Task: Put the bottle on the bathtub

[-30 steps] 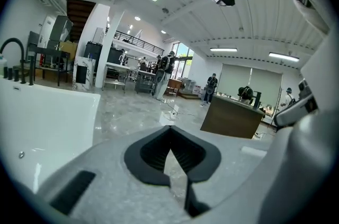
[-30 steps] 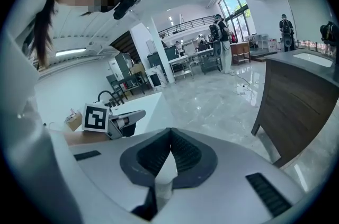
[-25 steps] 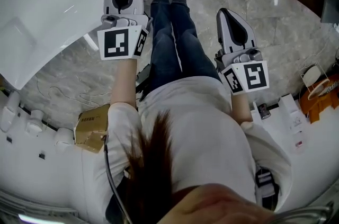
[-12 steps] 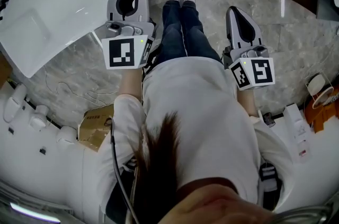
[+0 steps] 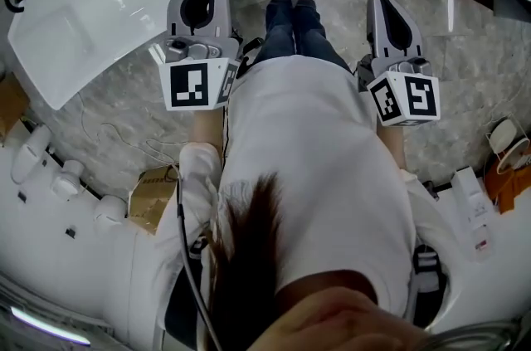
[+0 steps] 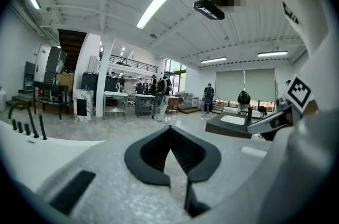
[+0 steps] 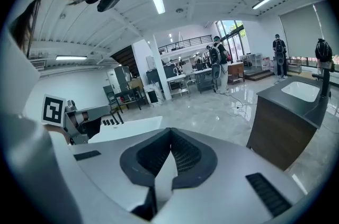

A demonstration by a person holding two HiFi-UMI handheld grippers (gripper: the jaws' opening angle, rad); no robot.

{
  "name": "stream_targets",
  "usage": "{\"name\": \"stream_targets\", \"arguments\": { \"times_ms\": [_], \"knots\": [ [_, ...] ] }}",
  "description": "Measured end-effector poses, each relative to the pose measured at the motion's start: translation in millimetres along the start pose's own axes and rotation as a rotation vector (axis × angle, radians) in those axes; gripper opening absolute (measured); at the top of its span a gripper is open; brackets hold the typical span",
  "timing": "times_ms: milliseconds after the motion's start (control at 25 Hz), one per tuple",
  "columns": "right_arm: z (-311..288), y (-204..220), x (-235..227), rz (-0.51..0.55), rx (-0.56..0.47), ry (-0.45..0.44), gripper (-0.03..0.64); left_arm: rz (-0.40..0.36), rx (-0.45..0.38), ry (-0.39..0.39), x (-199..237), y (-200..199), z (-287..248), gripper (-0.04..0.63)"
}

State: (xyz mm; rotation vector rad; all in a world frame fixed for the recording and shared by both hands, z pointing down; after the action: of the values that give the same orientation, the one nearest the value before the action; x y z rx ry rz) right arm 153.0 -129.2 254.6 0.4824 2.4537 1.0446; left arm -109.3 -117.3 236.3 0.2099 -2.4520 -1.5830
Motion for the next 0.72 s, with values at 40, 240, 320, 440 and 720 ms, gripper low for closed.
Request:
{"name": "stream_targets", "arguments": {
  "times_ms": [40, 240, 320, 440, 720],
  "knots": [
    [6.3, -2.6, 0.0, -0.006, -0.011, 0.005, 0.012, -0.004, -0.004, 0.004, -3.9, -3.5, 4.3, 0.014],
    [29.1, -17.2, 6.1, -0.002, -0.069, 0.024, 0.012, -0.023, -0.034, 0.024, -11.1, -21.4, 24.7, 0.014],
    [37.6, -20.1, 7.7, -0.006, -0.087, 0.034, 0.012, -0.028, -0.044, 0.028, -12.7, -27.6, 32.7, 0.014],
    [50.4, -26.8, 7.7, -0.007, -0.12, 0.051, 0.012, -0.022, -0.069, 0.026, -13.3, -38.0, 41.8, 0.014],
    [73.8, -37.0, 11.8, 0.004, -0.18, 0.063, 0.012, 0.006, -0.114, -0.003, -12.2, -51.6, 62.5, 0.014]
  ]
}}
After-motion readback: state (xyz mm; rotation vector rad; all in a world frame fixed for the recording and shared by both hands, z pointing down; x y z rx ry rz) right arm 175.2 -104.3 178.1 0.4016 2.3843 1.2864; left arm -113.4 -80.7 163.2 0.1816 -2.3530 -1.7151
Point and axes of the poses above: the fingertips, and each gripper's own axes: z backward along the fingers, x to its left, y out of its underside, the point moved 5 cm from there along z, backward along the fingers, and after that the axes turned 13 degrees about x, right-handed, at the moved point
